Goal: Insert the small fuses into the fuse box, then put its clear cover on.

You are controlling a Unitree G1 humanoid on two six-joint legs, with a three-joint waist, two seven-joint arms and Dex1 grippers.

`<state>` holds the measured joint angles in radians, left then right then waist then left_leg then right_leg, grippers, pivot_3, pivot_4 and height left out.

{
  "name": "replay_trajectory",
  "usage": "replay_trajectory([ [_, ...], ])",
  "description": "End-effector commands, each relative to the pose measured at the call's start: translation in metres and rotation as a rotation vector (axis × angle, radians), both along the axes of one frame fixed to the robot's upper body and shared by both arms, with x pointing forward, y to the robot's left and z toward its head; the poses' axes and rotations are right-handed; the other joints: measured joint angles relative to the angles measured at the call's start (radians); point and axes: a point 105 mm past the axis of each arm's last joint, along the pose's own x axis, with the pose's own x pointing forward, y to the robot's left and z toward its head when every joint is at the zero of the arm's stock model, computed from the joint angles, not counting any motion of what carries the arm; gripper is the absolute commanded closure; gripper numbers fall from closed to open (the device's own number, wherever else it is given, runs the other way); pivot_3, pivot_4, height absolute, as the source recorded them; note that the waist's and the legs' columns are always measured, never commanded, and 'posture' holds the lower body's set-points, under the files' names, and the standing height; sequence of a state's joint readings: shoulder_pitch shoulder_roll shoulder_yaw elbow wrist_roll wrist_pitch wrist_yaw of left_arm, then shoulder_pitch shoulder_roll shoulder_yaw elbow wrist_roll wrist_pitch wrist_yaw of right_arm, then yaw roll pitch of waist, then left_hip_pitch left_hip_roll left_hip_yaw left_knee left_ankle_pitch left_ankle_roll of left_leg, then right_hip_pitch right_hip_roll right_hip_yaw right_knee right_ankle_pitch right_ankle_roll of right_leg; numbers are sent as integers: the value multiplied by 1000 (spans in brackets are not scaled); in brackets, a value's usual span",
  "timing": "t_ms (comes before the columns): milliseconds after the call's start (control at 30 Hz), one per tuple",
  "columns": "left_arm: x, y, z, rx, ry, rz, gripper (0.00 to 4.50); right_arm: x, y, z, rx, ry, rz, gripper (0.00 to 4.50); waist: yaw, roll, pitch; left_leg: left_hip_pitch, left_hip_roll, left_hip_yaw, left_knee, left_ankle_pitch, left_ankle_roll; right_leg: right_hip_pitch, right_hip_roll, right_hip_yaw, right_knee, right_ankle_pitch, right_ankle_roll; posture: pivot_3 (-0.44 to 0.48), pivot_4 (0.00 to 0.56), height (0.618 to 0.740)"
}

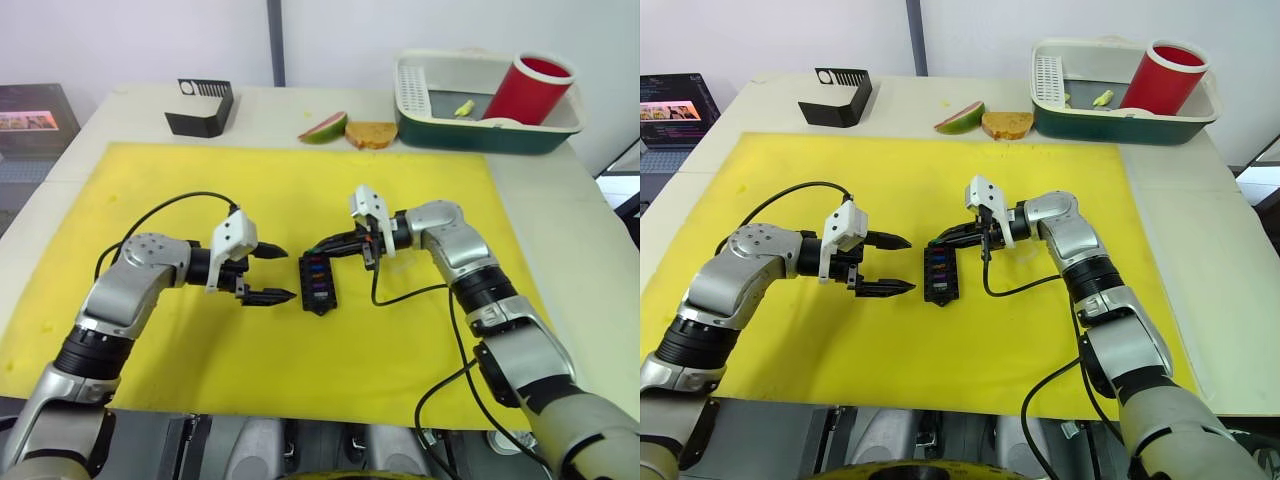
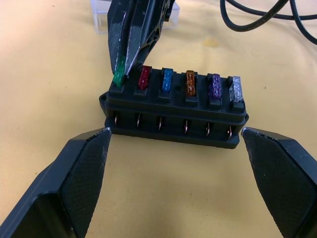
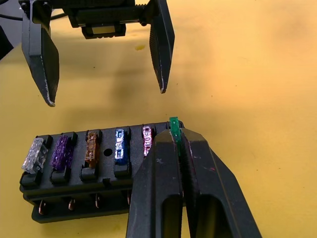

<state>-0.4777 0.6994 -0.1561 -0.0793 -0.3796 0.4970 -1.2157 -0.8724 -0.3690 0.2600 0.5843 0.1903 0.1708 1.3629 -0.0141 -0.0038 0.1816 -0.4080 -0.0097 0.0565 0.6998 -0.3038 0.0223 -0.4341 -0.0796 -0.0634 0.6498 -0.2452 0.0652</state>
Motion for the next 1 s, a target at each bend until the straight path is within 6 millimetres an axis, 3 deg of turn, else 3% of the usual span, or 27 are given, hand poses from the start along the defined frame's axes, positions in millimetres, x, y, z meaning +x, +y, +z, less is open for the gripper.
replay_trajectory([
  [33, 1, -1, 7, 11, -35, -15, 58, 0, 2, 8, 1, -22, 9, 4500, 0, 0, 0, 0, 0, 0, 0, 0, 0, 0, 0, 0, 0, 0, 0, 0, 150, 740],
  [200, 1, -1, 8, 11, -37, -15, 0, 0, 3, 10, 9, -32, 7, 2714, 0, 0, 0, 0, 0, 0, 0, 0, 0, 0, 0, 0, 0, 0, 0, 0, 150, 740],
  [400, 1, -1, 8, 10, -35, -14, 0, 0, 4, 18, 30, -46, 10, 2714, 0, 0, 0, 0, 0, 0, 0, 0, 0, 0, 0, 0, 0, 0, 0, 0, 150, 740],
  [767, 5, 3, 9, 7, -42, 3, 0, -10, 2, 50, 112, 7, 44, 2714, 1, 0, 0, 0, 0, 0, 0, 0, 0, 0, 0, 0, 0, 0, 0, 0, 150, 740],
  [867, 5, 5, 10, 5, -44, 8, 0, -10, 3, 43, 89, -13, 24, 3476, 1, 0, 0, 0, 0, 0, 0, 0, 0, 0, 0, 0, 0, 0, 0, 0, 150, 740],
  [933, 5, 6, 11, 4, -47, 12, 0, -11, 5, 38, 81, -22, 14, 4432, 0, 0, 0, 0, 0, 0, 0, 0, 0, 0, 0, 0, 0, 0, 0, 0, 150, 740],
  [1000, 5, 6, 11, 1, -48, 16, 0, -13, 8, 33, 72, -22, 7, 4432, 0, 0, 0, 0, 0, 0, 0, 0, 0, 0, 0, 0, 0, 0, 0, 0, 150, 740],
])
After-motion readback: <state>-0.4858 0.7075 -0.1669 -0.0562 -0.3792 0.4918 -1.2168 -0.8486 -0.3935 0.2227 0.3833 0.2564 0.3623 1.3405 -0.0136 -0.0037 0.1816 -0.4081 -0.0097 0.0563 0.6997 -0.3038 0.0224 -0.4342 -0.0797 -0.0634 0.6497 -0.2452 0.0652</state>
